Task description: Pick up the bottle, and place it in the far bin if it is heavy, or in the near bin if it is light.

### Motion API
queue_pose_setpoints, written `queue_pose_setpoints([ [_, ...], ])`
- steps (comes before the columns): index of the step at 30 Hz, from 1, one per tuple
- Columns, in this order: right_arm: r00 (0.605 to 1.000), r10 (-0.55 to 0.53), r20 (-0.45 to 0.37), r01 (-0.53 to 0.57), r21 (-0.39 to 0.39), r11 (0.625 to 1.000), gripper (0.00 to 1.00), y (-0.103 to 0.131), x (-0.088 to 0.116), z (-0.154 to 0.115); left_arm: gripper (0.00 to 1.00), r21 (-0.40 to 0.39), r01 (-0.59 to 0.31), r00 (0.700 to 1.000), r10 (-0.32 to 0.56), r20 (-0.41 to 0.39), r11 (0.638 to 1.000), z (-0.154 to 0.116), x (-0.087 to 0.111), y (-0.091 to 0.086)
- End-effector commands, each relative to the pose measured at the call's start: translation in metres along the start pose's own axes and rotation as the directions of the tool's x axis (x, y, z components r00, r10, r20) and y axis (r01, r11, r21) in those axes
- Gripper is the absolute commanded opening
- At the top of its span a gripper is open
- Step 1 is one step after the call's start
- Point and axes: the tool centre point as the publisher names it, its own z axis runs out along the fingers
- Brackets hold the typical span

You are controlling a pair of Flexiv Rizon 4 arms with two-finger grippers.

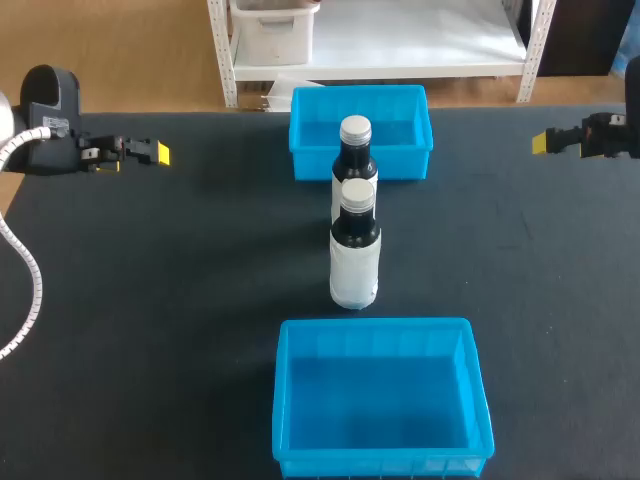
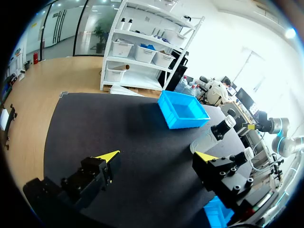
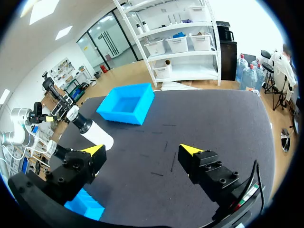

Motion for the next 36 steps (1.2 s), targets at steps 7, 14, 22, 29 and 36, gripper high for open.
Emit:
queue_pose_setpoints([
  [7,1.0,0.001,0.001,-0.001,0.005,1.0,1.0,0.001,0.0,-0.001,1.0,0.0,0.0,1.0,0.0,0.0,1.0,0.0,0.0,0.0],
  [14,0.999,-0.051,-0.013,0.051,-0.021,0.998,1.0,0.003,0.0,0.0,1.0,0.0,0.0,1.0,0.0,0.0,1.0,0.0,0.0,0.0],
  [22,0.787,-0.609,-0.096,0.478,-0.529,0.701,1.0,0.014,0.0,-0.003,1.0,0.0,0.0,1.0,0.0,0.0,1.0,0.0,0.0,0.0],
  [29,0.787,-0.609,-0.096,0.478,-0.529,0.701,1.0,0.014,0.0,-0.003,1.0,0.0,0.0,1.0,0.0,0.0,1.0,0.0,0.0,0.0],
  [36,0.787,-0.609,-0.096,0.478,-0.529,0.701,1.0,0.014,0.0,-0.003,1.0,0.0,0.0,1.0,0.0,0.0,1.0,0.0,0.0,0.0],
])
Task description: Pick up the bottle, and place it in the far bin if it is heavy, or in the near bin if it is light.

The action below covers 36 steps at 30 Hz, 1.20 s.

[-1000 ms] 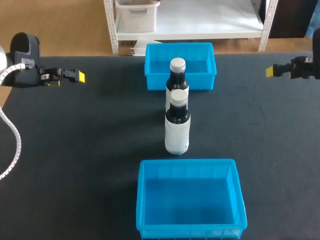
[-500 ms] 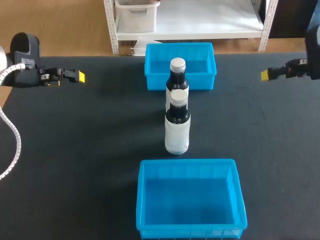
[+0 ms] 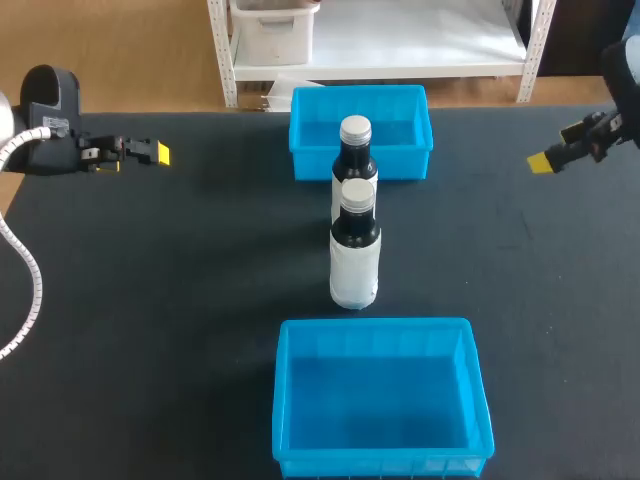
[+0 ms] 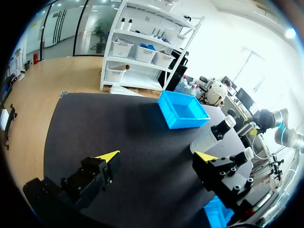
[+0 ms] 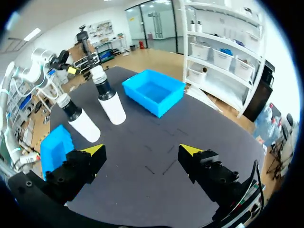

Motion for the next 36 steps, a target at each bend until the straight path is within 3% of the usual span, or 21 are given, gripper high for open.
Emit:
queue_pose_setpoints([
  [1,0.993,-0.116,-0.006,0.106,-0.349,0.931,1.0,-0.007,-0.003,0.001,1.0,0.0,0.0,1.0,0.0,0.0,1.0,0.0,0.0,0.0],
  [6,0.993,-0.116,-0.006,0.106,-0.349,0.931,1.0,-0.007,-0.003,0.001,1.0,0.0,0.0,1.0,0.0,0.0,1.0,0.0,0.0,0.0],
  [9,0.972,-0.232,0.038,0.23,-0.35,0.908,1.0,0.009,-0.004,0.006,1.0,0.0,0.0,1.0,0.0,0.0,1.0,0.0,0.0,0.0],
  [18,0.932,-0.345,0.11,0.362,-0.332,0.871,1.0,0.059,-0.004,0.018,1.0,0.0,0.0,1.0,0.0,0.0,1.0,0.0,0.0,0.0],
  [27,0.909,-0.395,0.13,0.416,-0.274,0.867,1.0,0.106,-0.018,0.04,1.0,0.0,0.0,1.0,0.0,0.0,1.0,0.0,0.0,0.0],
  [36,0.892,-0.419,0.167,0.451,-0.284,0.846,1.0,0.143,-0.032,0.074,1.0,0.0,0.0,1.0,0.0,0.0,1.0,0.0,0.0,0.0],
])
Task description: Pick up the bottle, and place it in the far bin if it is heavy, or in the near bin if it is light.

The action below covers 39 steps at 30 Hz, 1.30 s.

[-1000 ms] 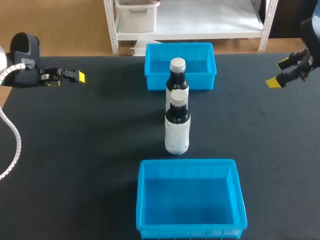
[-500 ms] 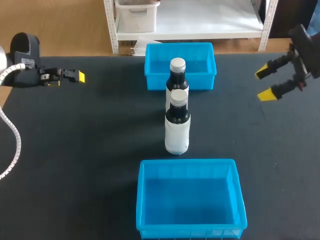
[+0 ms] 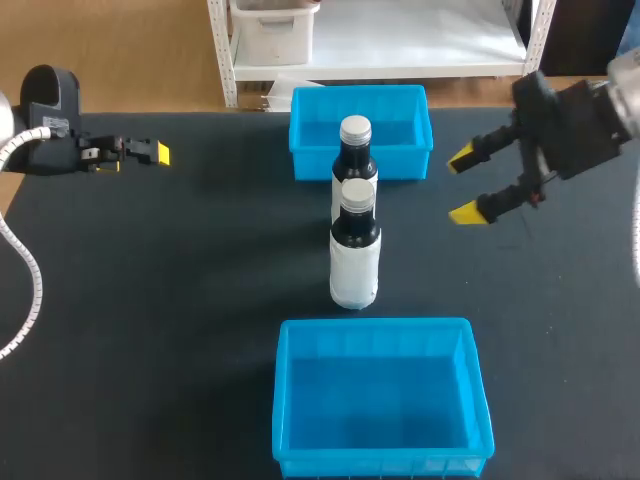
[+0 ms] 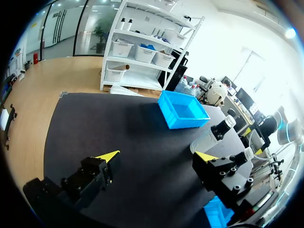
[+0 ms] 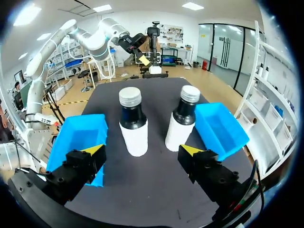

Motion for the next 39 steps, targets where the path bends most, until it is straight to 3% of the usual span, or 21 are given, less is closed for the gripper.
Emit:
queue_pose_setpoints([
  [1,1.0,-0.01,0.005,0.01,0.019,1.0,1.0,0.002,-0.005,0.024,1.0,0.0,0.0,1.0,0.0,0.0,1.0,0.0,0.0,0.0],
  [16,0.998,-0.045,0.041,0.049,-0.08,0.996,1.0,0.008,-0.02,0.059,1.0,0.0,0.0,1.0,0.0,0.0,1.0,0.0,0.0,0.0],
  [23,0.997,-0.05,0.065,0.056,-0.103,0.993,1.0,0.02,-0.035,0.074,1.0,0.0,0.0,1.0,0.0,0.0,1.0,0.0,0.0,0.0],
  [39,0.996,-0.022,0.084,0.034,-0.147,0.989,1.0,0.026,-0.046,0.101,1.0,0.0,0.0,1.0,0.0,0.0,1.0,0.0,0.0,0.0],
])
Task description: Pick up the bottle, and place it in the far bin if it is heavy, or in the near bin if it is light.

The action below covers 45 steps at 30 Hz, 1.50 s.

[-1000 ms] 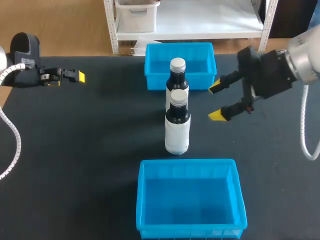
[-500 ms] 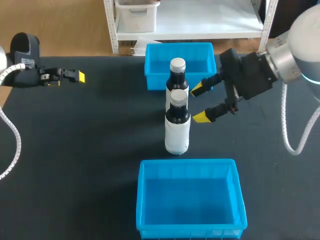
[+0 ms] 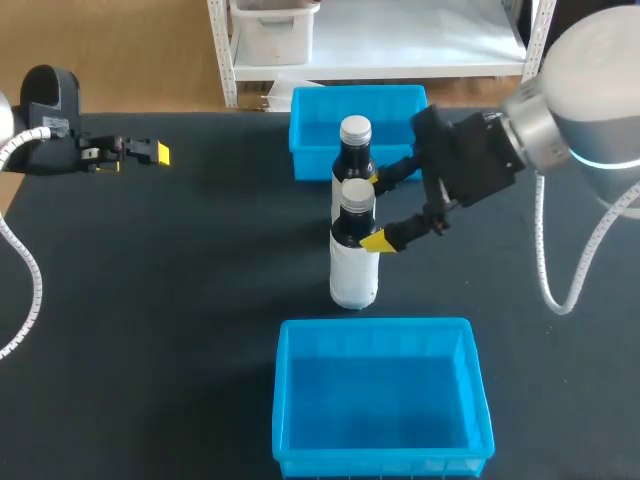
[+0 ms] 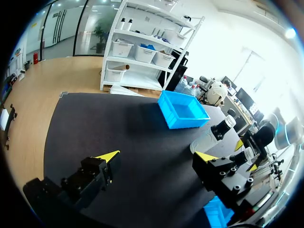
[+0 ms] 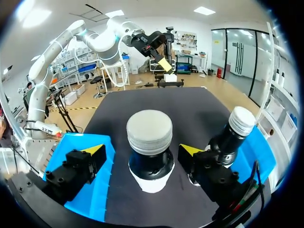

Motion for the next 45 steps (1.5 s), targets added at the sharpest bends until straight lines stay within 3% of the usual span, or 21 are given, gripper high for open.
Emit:
queue_pose_setpoints([
  [1,1.0,0.003,0.008,-0.003,-0.01,1.0,1.0,-0.003,-0.002,0.007,1.0,0.0,0.0,1.0,0.0,0.0,1.0,0.0,0.0,0.0],
  [21,1.0,0.03,0.009,-0.03,-0.015,0.999,0.99,-0.005,-0.002,0.022,1.0,0.0,0.0,1.0,0.0,0.0,1.0,0.0,0.0,0.0],
  [31,0.999,0.034,0.03,-0.034,-0.003,0.999,0.81,-0.01,-0.003,0.021,1.0,0.0,0.0,1.0,0.0,0.0,1.0,0.0,0.0,0.0],
  [35,0.999,0.031,0.035,-0.031,-0.002,1.0,0.65,-0.01,-0.004,0.02,1.0,0.0,0.0,1.0,0.0,0.0,1.0,0.0,0.0,0.0],
  [40,0.999,0.028,0.039,-0.028,-0.004,1.0,0.62,-0.009,-0.004,0.02,1.0,0.0,0.0,1.0,0.0,0.0,1.0,0.0,0.0,0.0],
  [42,0.999,0.027,0.04,-0.027,-0.005,1.0,0.5,-0.009,-0.004,0.02,1.0,0.0,0.0,1.0,0.0,0.0,1.0,0.0,0.0,0.0],
  [45,0.999,0.028,0.04,-0.028,-0.006,1.0,0.45,-0.008,-0.004,0.02,1.0,0.0,0.0,1.0,0.0,0.0,1.0,0.0,0.0,0.0],
])
